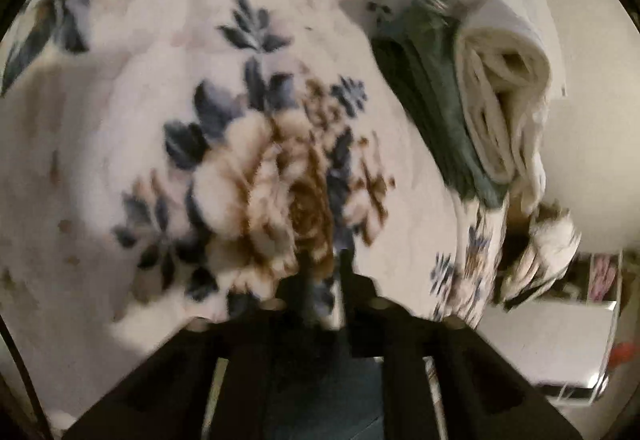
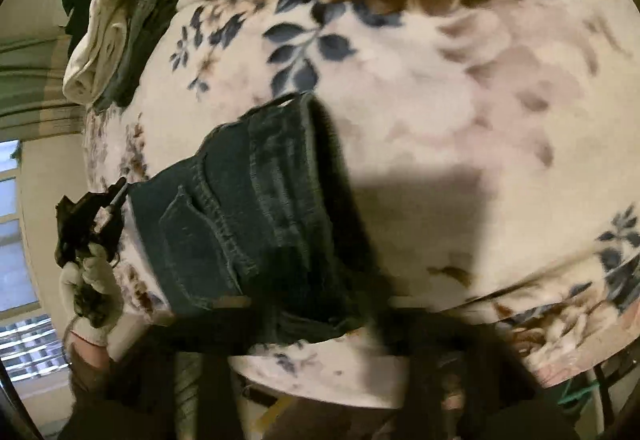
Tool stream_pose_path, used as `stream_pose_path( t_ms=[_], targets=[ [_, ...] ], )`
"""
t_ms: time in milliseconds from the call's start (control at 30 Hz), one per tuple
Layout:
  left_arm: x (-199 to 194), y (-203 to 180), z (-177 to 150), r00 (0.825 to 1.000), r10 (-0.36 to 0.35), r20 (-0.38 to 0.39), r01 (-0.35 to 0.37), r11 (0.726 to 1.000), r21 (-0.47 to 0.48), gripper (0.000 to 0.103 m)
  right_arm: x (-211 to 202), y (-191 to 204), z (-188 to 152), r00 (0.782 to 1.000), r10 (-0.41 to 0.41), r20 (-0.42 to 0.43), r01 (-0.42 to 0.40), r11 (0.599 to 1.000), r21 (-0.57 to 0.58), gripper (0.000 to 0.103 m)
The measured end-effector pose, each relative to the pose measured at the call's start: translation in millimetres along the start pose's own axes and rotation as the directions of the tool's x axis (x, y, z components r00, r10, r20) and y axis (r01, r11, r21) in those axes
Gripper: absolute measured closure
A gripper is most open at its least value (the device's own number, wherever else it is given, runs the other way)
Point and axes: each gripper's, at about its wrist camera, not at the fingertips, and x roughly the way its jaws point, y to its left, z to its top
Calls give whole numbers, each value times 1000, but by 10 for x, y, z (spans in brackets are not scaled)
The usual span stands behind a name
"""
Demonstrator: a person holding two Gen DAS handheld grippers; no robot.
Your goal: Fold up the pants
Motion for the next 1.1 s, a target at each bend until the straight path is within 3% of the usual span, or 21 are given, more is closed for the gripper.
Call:
stream_pose_path(
  t_ms=[33,67,133,167,200,233,267,333,400,433,467,500,567,633,700,733,800,867,1033,1100],
  targets=[
    [14,-37,-43,1000,-3,-19,4,1000,30,60,44,35,3,999,37,3,-37,999,-1,24],
    [62,-86,-101,999,7,-44,-4,998,60,50,110,43,3,999,41,-21,-41,999,-4,24],
    [169,-157,-222,996,25,-89,-14,993,118,49,386,58,7,994,1,-113,-1,1000,-7,24],
    [228,-184,-269,993,31,-110,-16,991,136,49,483,56,-19,992,-47,-113,45,999,-15,32],
    [283,-207,-316,991,45,-129,-25,988,152,49,518,66,-41,993,-66,-102,64,998,-20,48],
    [326,-231,-371,988,55,-145,-30,985,170,49,530,83,-74,992,-67,-106,65,998,-18,54],
    [333,-250,-406,988,55,-146,-27,983,184,49,463,97,-114,992,-84,-93,83,996,-14,73],
    [290,-288,-459,990,69,-124,-40,975,220,41,232,21,-214,996,-71,-59,74,997,34,80],
    [267,-301,-527,990,67,-123,-35,968,250,33,169,-105,-265,997,-17,-71,25,994,107,80],
    [246,-294,-565,990,71,-118,-38,964,262,33,190,-124,-258,997,-4,-73,12,994,106,78],
    [222,-264,-580,990,75,-118,-42,964,261,33,221,-108,-237,997,-7,-74,14,996,90,65],
    [181,-237,-617,990,67,-126,-33,967,252,33,256,-64,-204,997,-27,-79,32,997,67,45],
    [111,-202,-673,990,38,-139,-5,972,237,33,270,36,-193,999,-3,-41,4,999,32,27],
    [10,-178,-776,989,24,-148,14,968,251,33,293,61,-183,998,62,-8,-62,998,3,26],
    [8,-160,-878,985,18,-169,30,962,272,31,424,69,-75,997,75,-8,-75,997,-10,25],
    [51,-134,-939,983,12,-185,41,960,278,25,443,40,-43,997,82,-10,-82,996,-24,25],
    [198,-81,-1015,977,36,-211,26,959,281,23,664,22,147,994,98,-48,-101,993,-58,15],
    [336,-31,-1053,970,51,-239,20,958,285,21,872,16,294,984,152,-97,-159,985,-62,7],
    [510,23,-1091,961,58,-271,34,945,325,12,971,139,350,927,320,-198,-347,930,-120,6],
    [526,-32,-1111,961,82,-266,21,932,362,12,1080,213,312,935,279,-219,-316,935,-159,5]
  ],
)
